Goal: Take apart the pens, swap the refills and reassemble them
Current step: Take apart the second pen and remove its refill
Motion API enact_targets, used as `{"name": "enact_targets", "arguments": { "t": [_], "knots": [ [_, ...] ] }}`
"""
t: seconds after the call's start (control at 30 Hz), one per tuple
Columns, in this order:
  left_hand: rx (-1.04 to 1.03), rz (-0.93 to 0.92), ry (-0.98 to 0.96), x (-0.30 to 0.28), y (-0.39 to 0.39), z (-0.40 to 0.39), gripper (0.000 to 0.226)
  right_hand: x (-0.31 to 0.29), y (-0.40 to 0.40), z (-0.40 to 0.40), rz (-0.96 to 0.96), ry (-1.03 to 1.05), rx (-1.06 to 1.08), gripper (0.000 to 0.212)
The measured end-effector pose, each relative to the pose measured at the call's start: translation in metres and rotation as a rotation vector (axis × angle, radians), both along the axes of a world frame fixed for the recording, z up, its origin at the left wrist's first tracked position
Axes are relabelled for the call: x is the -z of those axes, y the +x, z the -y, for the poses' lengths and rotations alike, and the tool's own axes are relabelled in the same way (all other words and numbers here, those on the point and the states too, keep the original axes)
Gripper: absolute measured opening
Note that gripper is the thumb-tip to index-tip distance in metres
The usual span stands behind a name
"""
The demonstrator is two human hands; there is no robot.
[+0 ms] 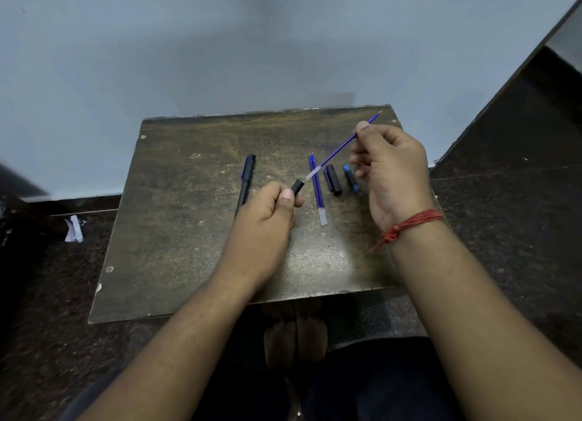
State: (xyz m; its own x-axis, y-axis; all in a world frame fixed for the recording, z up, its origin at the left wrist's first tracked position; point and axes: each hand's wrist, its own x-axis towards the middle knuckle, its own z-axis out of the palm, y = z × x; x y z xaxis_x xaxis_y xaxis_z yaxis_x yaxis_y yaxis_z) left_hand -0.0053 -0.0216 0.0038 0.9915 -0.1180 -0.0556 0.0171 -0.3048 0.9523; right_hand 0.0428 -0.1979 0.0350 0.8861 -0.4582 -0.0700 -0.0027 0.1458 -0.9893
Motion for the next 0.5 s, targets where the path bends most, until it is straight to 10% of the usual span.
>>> {"name": "enact_targets", "arguments": {
  "t": [0.23, 0.5],
  "knots": [
    [-0.015, 0.004, -0.069, -0.003, 0.000, -0.002, 0.032, 0.002, 0.004, 0.028, -0.013, -0.118, 0.144, 0.014],
    [-0.041, -0.002, -0.096, -0.004, 0.001, -0.002, 0.031, 0.021, 0.007, 0.042, -0.229, -1.021, -0.031, 0.012]
  ]
}}
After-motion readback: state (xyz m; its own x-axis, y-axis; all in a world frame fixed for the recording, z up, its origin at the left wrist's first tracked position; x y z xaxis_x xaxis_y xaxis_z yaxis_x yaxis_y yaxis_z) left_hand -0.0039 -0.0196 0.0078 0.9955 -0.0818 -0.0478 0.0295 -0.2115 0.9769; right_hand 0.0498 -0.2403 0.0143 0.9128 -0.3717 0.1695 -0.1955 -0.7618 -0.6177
